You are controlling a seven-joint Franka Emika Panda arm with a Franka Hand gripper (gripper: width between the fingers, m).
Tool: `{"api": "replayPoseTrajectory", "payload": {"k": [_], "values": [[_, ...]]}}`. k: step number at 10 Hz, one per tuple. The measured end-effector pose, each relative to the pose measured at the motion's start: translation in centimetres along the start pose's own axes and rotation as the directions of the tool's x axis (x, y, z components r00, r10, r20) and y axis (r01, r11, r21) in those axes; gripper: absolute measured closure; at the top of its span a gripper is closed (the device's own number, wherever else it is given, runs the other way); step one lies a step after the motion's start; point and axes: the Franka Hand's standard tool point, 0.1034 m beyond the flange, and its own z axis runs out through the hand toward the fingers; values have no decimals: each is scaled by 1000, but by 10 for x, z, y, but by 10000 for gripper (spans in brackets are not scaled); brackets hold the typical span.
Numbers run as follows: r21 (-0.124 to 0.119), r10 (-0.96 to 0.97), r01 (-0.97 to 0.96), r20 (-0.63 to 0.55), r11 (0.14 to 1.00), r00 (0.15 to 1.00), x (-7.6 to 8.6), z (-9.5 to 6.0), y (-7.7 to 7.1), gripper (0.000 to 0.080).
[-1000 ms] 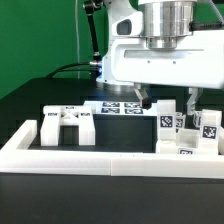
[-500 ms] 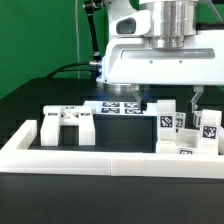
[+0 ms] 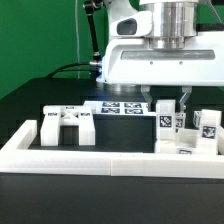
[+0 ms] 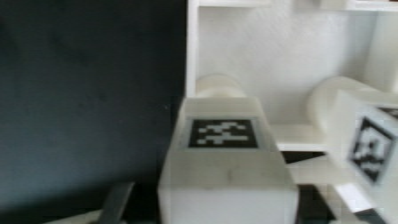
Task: Assemble chair
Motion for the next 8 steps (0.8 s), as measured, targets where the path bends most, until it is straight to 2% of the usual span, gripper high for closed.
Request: {"api": "replayPoseTrajectory", "payload": {"k": [3,5,8], "values": [[0,141,-141,0,990,990,0,0,0,509],[0,317,-317,2,949,949,0,1,1,509],[1,609,-609,0,793,793,0,1,0,509]]}}
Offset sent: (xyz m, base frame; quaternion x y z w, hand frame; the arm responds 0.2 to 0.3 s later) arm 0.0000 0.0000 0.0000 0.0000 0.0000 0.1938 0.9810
